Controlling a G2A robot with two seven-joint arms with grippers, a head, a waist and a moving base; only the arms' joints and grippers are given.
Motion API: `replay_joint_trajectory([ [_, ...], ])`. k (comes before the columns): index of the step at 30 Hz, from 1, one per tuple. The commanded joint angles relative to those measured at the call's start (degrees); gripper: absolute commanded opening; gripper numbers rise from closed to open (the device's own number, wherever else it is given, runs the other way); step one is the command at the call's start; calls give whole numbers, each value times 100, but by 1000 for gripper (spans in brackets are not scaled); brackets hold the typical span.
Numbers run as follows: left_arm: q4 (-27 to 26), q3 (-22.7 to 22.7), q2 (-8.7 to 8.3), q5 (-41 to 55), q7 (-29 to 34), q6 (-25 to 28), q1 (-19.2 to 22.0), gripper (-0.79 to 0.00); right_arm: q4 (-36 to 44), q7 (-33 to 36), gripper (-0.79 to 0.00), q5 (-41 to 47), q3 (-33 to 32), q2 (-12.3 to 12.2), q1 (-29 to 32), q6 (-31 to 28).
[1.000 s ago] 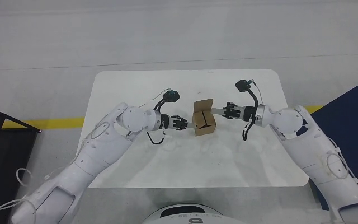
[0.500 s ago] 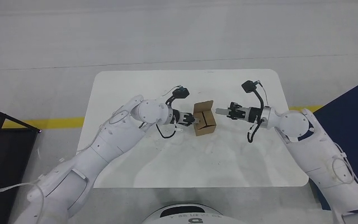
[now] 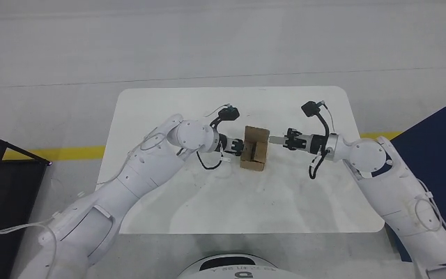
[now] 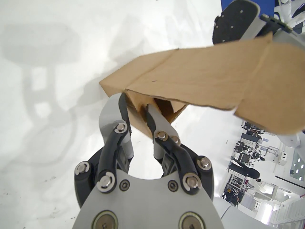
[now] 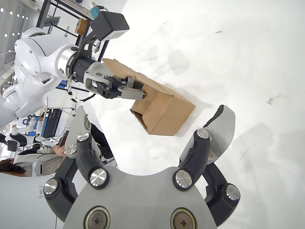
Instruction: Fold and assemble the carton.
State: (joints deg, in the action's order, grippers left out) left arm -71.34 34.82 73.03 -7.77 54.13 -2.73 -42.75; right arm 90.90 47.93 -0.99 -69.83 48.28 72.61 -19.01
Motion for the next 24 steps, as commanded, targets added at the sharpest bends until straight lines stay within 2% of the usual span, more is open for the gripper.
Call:
replay_joint_trajectory([
  [1, -113, 49, -22, -56, 47, -61, -34, -785, 13, 6, 0, -7, -9, 2, 10, -4],
  [10, -562, 364, -163, -294, 271, -262, -240, -785, 74, 28, 0, -50, -41, 15, 53, -50],
  [11, -617, 413, -186, -339, 285, -288, -271, -656, 76, 40, 0, -49, -38, 18, 52, -63],
  [12, -678, 461, -211, -395, 298, -311, -305, -471, 71, 49, 0, -49, -31, 21, 44, -74],
  [13, -733, 515, -237, -460, 303, -326, -342, -323, 55, 67, 0, -42, -18, 26, 29, -82],
  [14, -781, 575, -266, -516, 314, -343, -383, 0, 30, 88, 0, -26, 0, 33, 7, -87],
  [21, -1393, 1124, -558, -1266, 517, -6, -740, 0, -296, 169, 0, 113, 199, 109, -280, -205],
  [24, -1691, 1492, -720, -1344, 753, 313, -1063, 0, -454, -260, 0, 42, 206, 149, -338, -523],
])
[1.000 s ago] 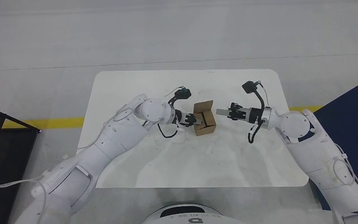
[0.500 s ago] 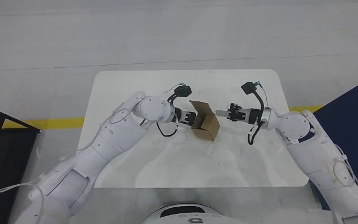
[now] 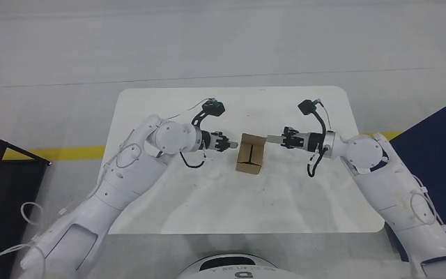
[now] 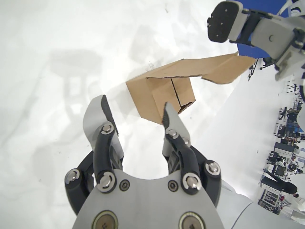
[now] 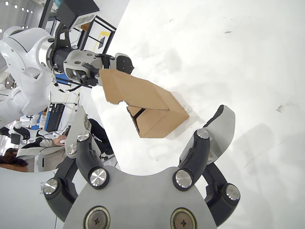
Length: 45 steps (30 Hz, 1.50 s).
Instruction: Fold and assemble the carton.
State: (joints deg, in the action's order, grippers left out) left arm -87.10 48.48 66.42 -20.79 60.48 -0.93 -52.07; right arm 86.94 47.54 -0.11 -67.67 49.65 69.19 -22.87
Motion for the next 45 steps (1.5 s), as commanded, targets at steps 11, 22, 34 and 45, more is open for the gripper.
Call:
replay_joint_trajectory([
  [11, -768, 342, -338, -337, 1135, 924, -921, 0, -656, -1936, 0, -444, 453, 283, -137, -933],
  [22, -234, -521, -72, -899, 879, 383, -308, 0, -479, -826, 0, -411, 665, 301, -317, -1790],
  [34, 386, -718, 101, -799, 474, 332, 34, 0, -374, 568, -286, 203, 779, 224, -488, -2567],
  [45, 663, -728, 174, -826, 263, 363, 202, 0, -511, 1218, -369, 273, 1066, 244, -873, -1796],
])
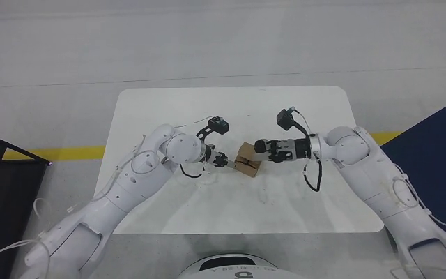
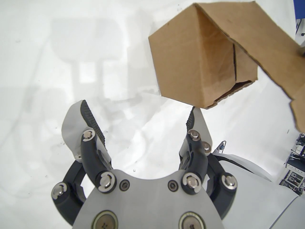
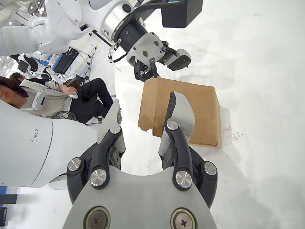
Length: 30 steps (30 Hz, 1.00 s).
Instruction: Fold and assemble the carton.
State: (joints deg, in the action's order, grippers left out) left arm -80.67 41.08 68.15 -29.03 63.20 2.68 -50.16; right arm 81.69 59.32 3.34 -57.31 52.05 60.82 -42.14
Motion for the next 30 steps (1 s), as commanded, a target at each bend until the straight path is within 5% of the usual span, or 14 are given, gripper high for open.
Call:
replay_joint_trajectory([
  [1, 34, 30, 3, 8, -23, 16, 24, 0, 26, 87, -369, -169, 65, 10, -74, 268],
  [16, -174, 532, -154, 63, -86, 281, -274, 0, 924, -750, -197, -2576, 409, 82, 22, 2231],
  [25, -461, 795, -243, 168, -90, 436, -492, 0, 1234, -1007, -179, -2894, 305, 63, 237, 2352],
  [27, -539, 861, -266, 168, -86, 468, -534, 0, 1311, -1199, -86, -2815, 215, 46, 351, 2136],
  [30, -638, 938, -294, 196, -64, 504, -600, 0, 1356, -1547, -117, -2722, -7, 4, 564, 1927],
])
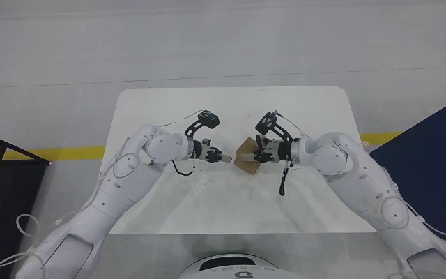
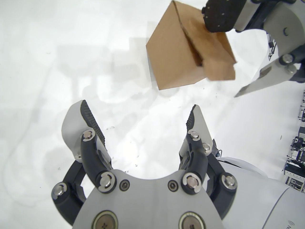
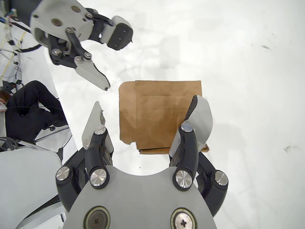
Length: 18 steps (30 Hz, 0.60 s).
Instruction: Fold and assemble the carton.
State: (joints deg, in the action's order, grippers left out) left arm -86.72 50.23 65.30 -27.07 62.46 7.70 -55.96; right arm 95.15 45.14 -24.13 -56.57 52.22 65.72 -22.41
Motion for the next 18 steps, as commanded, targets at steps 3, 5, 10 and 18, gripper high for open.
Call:
replay_joint_trajectory([
  [3, -129, 70, -31, 4, 22, 32, -79, 0, 46, -303, -111, 31, -268, -52, 256, -115],
  [5, -181, 80, -39, -5, 29, 21, -109, 0, 47, -367, -99, 1, -377, -72, 335, -66],
  [10, -229, 96, -55, -27, 39, 32, -154, 0, -76, -341, -77, 50, -640, -111, 463, 225],
  [18, -286, 78, -66, -47, 25, 37, -208, 0, -309, 703, -102, -176, -123, 20, -137, 1017],
])
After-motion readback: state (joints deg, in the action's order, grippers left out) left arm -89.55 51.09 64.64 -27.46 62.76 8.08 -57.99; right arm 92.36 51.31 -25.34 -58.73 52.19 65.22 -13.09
